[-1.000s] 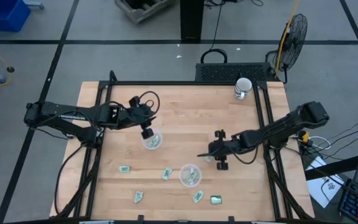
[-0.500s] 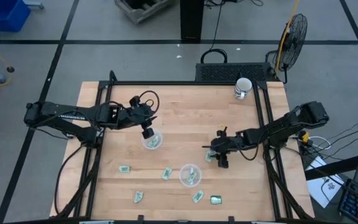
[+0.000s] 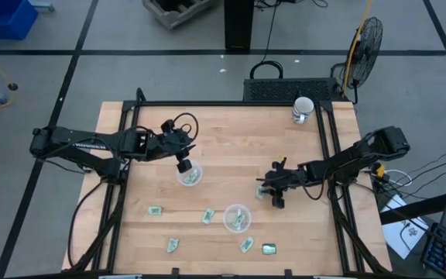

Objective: Pick and place items into bin
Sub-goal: Put the white stevia packet into the bottom transparent bin

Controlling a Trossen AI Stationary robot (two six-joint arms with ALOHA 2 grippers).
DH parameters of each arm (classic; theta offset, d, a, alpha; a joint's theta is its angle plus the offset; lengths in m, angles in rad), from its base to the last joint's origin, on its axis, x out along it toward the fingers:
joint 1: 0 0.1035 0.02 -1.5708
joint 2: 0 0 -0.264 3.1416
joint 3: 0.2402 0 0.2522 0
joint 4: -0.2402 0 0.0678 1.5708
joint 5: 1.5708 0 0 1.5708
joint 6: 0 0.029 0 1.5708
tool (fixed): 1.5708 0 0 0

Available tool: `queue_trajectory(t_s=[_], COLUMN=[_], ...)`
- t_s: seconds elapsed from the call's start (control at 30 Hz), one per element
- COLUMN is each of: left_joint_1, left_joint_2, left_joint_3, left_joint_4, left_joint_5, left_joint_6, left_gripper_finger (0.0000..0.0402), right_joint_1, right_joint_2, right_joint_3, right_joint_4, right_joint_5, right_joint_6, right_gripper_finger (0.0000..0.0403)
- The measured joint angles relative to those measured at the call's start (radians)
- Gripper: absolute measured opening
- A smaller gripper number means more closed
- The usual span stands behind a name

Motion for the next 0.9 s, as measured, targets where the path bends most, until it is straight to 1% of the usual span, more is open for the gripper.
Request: queue_trajectory(t_s=[0.2, 0.37, 0.43, 0.6, 0.67, 0.73, 0.9], left_joint_1=[0.000, 0.000, 0.000, 0.000, 0.000, 0.000, 0.002], left_joint_2=[0.000, 0.000, 0.000, 0.000, 0.000, 0.000, 0.000], left_joint_3=[0.000, 0.000, 0.000, 0.000, 0.000, 0.000, 0.000], left_joint_4=[0.000, 0.000, 0.000, 0.000, 0.001, 0.004, 0.030], left_joint_5=[0.000, 0.000, 0.000, 0.000, 0.000, -0.001, -0.003], left_joint_6=[0.000, 0.001, 0.001, 0.002, 0.005, 0.006, 0.006], left_gripper_finger=[0.0108, 0.0108, 0.0108, 0.0108, 0.0108, 0.0108, 0.0108], right_joint_1=[0.002, 0.000, 0.001, 0.015, 0.033, 0.056, 0.104], right_joint_2=[0.005, 0.002, -0.012, -0.076, -0.091, -0.088, -0.011], right_joint_3=[-0.003, -0.003, 0.006, 0.059, 0.106, 0.171, 0.373], right_joint_4=[0.076, 0.163, 0.202, 0.287, 0.268, 0.209, -0.065], right_joint_5=[-0.026, -0.041, -0.070, -0.091, -0.092, -0.092, -0.092], right_joint_6=[-0.070, -0.102, -0.111, -0.154, -0.200, -0.263, -0.382], right_gripper_finger=[0.0048, 0.0007, 0.0005, 0.0010, 0.0009, 0.0009, 0.0009])
